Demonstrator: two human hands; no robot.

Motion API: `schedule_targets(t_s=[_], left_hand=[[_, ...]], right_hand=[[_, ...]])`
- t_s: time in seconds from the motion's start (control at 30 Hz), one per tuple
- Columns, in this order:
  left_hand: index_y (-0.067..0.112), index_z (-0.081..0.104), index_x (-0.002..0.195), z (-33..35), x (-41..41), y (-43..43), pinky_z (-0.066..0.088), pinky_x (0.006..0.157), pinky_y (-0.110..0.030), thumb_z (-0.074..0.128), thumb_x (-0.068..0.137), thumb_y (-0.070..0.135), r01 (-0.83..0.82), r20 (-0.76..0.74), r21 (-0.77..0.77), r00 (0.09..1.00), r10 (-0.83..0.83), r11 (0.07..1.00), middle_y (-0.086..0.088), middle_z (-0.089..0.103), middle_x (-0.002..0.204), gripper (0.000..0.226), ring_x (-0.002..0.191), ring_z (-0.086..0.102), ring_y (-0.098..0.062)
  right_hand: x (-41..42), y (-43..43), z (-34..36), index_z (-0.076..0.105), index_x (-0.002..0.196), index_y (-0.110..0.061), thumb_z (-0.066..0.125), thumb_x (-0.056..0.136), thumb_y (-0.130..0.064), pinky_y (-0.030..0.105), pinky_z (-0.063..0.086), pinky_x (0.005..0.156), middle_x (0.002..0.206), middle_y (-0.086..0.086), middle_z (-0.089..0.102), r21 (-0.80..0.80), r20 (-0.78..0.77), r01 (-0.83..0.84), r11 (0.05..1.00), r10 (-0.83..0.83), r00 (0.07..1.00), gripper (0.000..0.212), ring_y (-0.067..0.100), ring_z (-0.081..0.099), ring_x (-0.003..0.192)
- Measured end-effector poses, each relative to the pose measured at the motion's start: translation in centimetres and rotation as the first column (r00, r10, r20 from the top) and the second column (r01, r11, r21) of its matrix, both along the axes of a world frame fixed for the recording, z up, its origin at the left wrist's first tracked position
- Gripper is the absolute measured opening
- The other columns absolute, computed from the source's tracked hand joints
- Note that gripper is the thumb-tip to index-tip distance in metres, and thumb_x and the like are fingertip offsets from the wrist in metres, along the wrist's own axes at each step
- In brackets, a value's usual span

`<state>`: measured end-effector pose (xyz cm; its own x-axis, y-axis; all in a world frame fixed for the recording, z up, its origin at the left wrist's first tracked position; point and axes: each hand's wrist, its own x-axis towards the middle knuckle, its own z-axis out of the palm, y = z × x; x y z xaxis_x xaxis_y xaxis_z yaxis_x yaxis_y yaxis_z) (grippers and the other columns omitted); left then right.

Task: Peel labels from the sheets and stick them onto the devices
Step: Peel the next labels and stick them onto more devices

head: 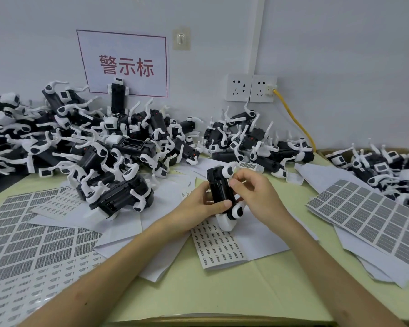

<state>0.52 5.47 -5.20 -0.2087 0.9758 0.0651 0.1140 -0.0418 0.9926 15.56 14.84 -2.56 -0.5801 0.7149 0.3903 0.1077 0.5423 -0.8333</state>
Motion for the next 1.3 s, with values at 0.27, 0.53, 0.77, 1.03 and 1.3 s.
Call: schedule_targets(t_s=[0.27, 0.53, 0.77, 1.03, 1.3], left_hand=[[0.012, 0.050, 0.141, -0.33, 0.02, 0.18, 0.053, 0.108, -0.044, 0.075, 0.095, 0.012, -0.033, -0.056, 0.027, 0.998, 0.035, 0.999, -0.007, 0.070, 0.129, 0.052, 0.119, 0.070, -0.019], [0.012, 0.049, 0.140, -0.48, -0.08, 0.26, 0.052, 0.109, -0.046, 0.074, 0.096, 0.012, -0.026, -0.052, 0.034, 0.998, 0.028, 0.999, -0.010, 0.070, 0.130, 0.051, 0.120, 0.069, -0.021], [0.012, 0.051, 0.137, -0.50, -0.07, 0.26, 0.056, 0.103, -0.038, 0.074, 0.095, 0.010, -0.020, -0.044, 0.049, 0.999, 0.022, 0.999, -0.006, 0.072, 0.126, 0.048, 0.116, 0.071, -0.018], [0.013, 0.052, 0.136, -0.50, -0.04, 0.25, 0.057, 0.097, -0.030, 0.074, 0.095, 0.009, -0.013, -0.044, 0.069, 0.999, 0.016, 0.998, -0.001, 0.072, 0.125, 0.046, 0.116, 0.071, -0.014], [0.012, 0.051, 0.136, -0.42, 0.02, 0.19, 0.057, 0.099, -0.031, 0.073, 0.096, 0.009, -0.005, -0.049, 0.068, 0.999, 0.008, 0.998, -0.005, 0.071, 0.127, 0.046, 0.117, 0.070, -0.016]], right_hand=[[-0.10, 0.10, -0.21, 0.060, 0.079, -0.018, 0.063, 0.099, -0.017, 0.029, 0.048, 0.067, 0.074, -0.010, 0.062, 0.000, -0.005, 0.013, 1.000, -0.013, 1.000, 0.020, 0.009, 0.057, 0.069], [-0.05, 0.13, -0.28, 0.062, 0.080, -0.018, 0.062, 0.100, -0.016, 0.020, 0.046, 0.061, 0.075, -0.008, 0.063, 0.003, -0.012, 0.001, 1.000, -0.001, 1.000, 0.020, 0.005, 0.056, 0.067], [-0.02, 0.15, -0.34, 0.061, 0.078, -0.020, 0.062, 0.100, -0.015, 0.028, 0.048, 0.065, 0.072, -0.014, 0.062, -0.004, -0.020, 0.000, 1.000, 0.000, 1.000, 0.022, 0.008, 0.057, 0.070], [0.02, 0.19, -0.30, 0.061, 0.080, -0.019, 0.062, 0.100, -0.015, 0.036, 0.052, 0.065, 0.072, -0.010, 0.062, -0.005, -0.023, 0.002, 1.000, -0.002, 1.000, 0.021, 0.008, 0.058, 0.068], [0.05, 0.13, -0.25, 0.061, 0.079, -0.020, 0.061, 0.100, -0.014, 0.051, 0.056, 0.072, 0.073, -0.009, 0.063, -0.018, -0.022, -0.003, 1.000, 0.002, 1.000, 0.022, 0.013, 0.059, 0.070]])
